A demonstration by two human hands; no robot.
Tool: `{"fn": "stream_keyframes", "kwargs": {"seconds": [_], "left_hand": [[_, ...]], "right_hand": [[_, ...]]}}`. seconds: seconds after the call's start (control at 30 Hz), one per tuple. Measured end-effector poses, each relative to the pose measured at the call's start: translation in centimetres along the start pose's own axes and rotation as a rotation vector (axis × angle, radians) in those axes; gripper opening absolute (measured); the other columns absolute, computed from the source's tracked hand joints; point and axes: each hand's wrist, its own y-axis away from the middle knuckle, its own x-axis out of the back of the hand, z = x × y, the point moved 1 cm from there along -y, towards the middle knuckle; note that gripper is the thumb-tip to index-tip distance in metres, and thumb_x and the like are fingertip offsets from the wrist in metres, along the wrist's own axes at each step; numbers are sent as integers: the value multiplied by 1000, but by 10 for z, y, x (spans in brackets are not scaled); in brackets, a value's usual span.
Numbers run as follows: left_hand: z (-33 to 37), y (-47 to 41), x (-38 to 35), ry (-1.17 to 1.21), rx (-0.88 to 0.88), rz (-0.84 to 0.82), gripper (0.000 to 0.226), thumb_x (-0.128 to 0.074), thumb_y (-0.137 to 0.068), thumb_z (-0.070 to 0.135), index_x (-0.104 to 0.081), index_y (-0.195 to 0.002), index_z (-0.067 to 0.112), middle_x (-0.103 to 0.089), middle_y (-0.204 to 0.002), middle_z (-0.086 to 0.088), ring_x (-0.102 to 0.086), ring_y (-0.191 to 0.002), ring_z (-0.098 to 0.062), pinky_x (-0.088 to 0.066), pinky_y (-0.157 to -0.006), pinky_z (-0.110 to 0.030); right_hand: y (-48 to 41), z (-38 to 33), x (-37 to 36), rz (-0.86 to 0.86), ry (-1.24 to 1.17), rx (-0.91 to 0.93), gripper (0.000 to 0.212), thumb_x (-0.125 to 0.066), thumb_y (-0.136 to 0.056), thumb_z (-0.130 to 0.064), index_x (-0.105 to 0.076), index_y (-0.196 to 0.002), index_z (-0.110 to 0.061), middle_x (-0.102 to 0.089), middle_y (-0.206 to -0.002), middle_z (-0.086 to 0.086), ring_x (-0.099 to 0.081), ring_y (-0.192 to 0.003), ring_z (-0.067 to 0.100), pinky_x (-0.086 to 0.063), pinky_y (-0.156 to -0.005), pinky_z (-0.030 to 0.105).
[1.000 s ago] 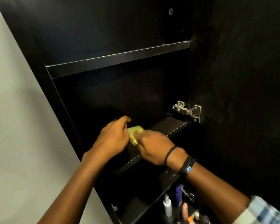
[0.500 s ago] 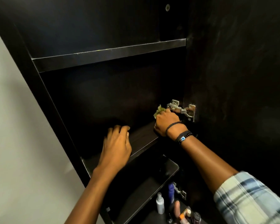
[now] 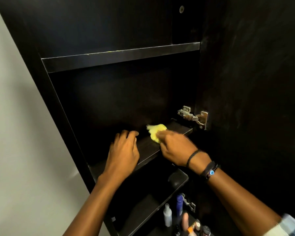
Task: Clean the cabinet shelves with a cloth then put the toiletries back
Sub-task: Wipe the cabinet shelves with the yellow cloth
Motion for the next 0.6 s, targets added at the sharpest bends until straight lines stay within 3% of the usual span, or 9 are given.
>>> {"fn": "stream_keyframes", "kwargs": {"seconds": [0.07, 0.13, 0.2, 0.27, 0.43, 0.53, 0.6], "left_hand": [[5, 6, 14, -101, -59, -35, 35, -49, -88, 14, -52, -123, 18, -54, -118, -5, -50, -106, -26, -45, -88, -41], [12, 14, 34, -240, -173, -55, 48, -58, -79, 12, -51, -126, 17, -52, -120, -3, -51, -107, -25, -46, -87, -38], [23, 19, 62, -378, -243, -49, 54, -63, -71, 12, -51, -124, 18, -53, -117, -4, -53, -105, -25, -45, -84, -39], [26, 20, 89, -514, -265, -44, 54, -61, -71, 11, -49, -123, 20, -53, -116, -3, -53, -104, -26, -43, -84, -40], [25, 17, 123, -669, -266, -72, 46, -55, -84, 15, -40, -128, 20, -45, -122, -5, -47, -110, -27, -39, -86, -38], [29, 16, 119, -710, -247, -135, 46, -53, -86, 16, -35, -129, 20, -42, -125, -5, -44, -114, -27, -38, -88, -38], [29, 18, 115, -734, -224, -163, 47, -53, -88, 17, -33, -132, 20, -42, -127, -6, -44, -116, -27, -38, -90, -39]], "right_hand": [[15, -11, -1, -47, -112, 109, 34, -38, -90, -24, -54, -121, -21, -55, -133, -2, -53, -119, 23, -44, -101, 41], [14, -2, 5, -43, -117, 28, 37, -38, -89, -28, -53, -124, -29, -57, -132, -3, -54, -120, 23, -41, -106, 41], [-1, 14, 9, -22, -28, -119, 32, -40, -88, -29, -58, -114, -26, -64, -120, 4, -59, -111, 28, -44, -100, 37], [-21, 6, 7, -21, 40, -136, 32, -40, -87, -28, -62, -109, -21, -65, -118, 7, -61, -105, 30, -50, -92, 37], [-33, -78, -7, -33, -26, 79, 26, -50, -87, -20, -59, -108, -8, -62, -114, 14, -60, -103, 35, -48, -82, 36], [0, -130, -13, -2, -165, 358, 21, -54, -78, -14, -64, -91, -2, -66, -91, 21, -62, -80, 40, -52, -65, 37], [17, -145, -17, -10, -199, 419, 14, -56, -67, -12, -64, -71, -2, -66, -71, 20, -62, -62, 39, -53, -50, 36]]}}
